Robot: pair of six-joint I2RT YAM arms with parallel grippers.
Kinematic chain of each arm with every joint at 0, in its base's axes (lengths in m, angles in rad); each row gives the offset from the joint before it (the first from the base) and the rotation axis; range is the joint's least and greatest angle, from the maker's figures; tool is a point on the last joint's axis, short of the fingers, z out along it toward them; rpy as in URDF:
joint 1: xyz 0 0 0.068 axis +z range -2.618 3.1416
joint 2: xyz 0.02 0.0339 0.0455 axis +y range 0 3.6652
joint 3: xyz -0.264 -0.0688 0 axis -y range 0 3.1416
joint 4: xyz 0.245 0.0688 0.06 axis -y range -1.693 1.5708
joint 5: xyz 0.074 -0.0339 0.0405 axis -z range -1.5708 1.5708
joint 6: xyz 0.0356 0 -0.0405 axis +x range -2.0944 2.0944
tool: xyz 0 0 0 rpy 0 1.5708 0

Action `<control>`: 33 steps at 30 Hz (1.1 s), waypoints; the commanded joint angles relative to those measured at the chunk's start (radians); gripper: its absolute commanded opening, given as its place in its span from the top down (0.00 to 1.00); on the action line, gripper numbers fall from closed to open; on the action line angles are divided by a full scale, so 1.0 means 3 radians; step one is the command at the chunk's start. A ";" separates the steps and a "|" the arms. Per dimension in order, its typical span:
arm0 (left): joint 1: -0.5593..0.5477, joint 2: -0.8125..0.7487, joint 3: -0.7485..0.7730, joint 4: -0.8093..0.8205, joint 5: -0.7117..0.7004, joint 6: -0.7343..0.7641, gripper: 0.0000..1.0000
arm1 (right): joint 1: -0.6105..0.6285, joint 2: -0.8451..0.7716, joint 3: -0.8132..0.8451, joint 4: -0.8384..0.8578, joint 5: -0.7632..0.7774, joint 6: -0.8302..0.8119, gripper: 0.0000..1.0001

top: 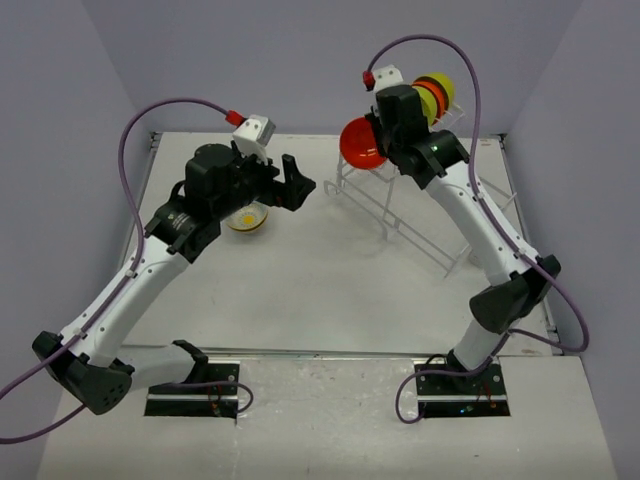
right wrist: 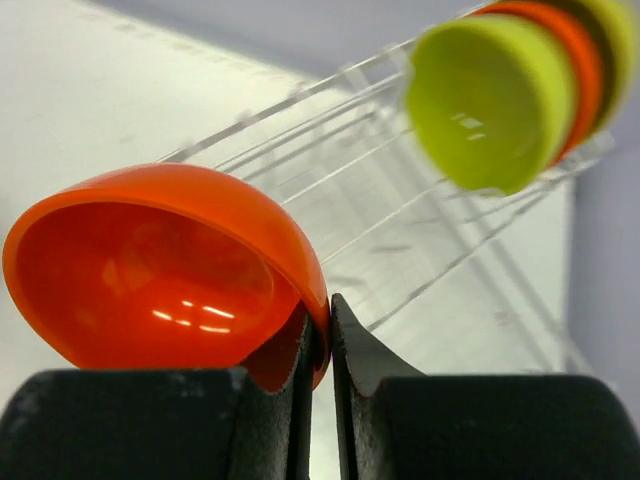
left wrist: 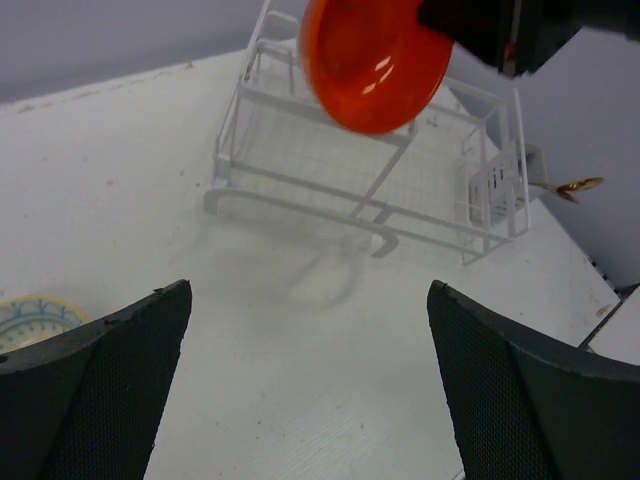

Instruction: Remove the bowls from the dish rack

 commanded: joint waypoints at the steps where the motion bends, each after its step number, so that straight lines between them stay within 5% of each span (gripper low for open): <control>1: -0.0138 0.0089 0.0148 0.0574 0.0089 0.0200 0.00 | 0.0064 -0.0551 -0.0372 -0.0247 -0.1421 0.0855 1.00; 8: -0.0363 0.0319 0.0245 0.0468 -0.0366 0.0364 0.06 | 0.0166 -0.1012 -0.0900 0.0081 -0.2030 0.1102 1.00; 11: -0.0399 0.0411 0.0291 0.0442 -0.0346 0.0374 0.19 | 0.0217 -0.1059 -0.0911 0.0127 -0.2143 0.1128 1.00; 14: -0.0435 0.0463 0.0327 0.0432 -0.0392 0.0390 0.58 | 0.0222 -0.1074 -0.0926 0.0173 -0.2128 0.1153 1.00; 15: -0.0430 0.0468 0.0332 0.0412 -0.0514 0.0390 0.78 | 0.0227 -0.1079 -0.0957 0.0193 -0.2098 0.1168 1.00; 17: -0.0430 0.0473 0.0327 0.0381 -0.0662 0.0380 1.00 | 0.0233 -0.1094 -0.1008 0.0193 -0.2041 0.1174 1.00; 21: -0.0435 0.0478 0.0276 0.0386 -0.0836 0.0308 1.00 | 0.0253 -0.1181 -0.1212 0.0346 -0.2118 0.1204 1.00; 24: -0.0435 0.0544 0.0205 0.0309 -0.0949 0.0068 1.00 | 0.0243 -0.1304 -0.1381 0.0362 -0.1899 0.1189 0.23; 29: -0.0430 0.0973 -0.0046 0.0054 -0.1042 -0.0346 1.00 | 0.0064 -0.1687 -0.1698 0.0306 -0.1154 0.1184 0.02; 33: -0.0425 0.1265 -0.0342 0.0069 -0.0894 -0.0581 1.00 | -0.0084 -0.1912 -0.1867 0.0265 -0.0962 0.1133 0.01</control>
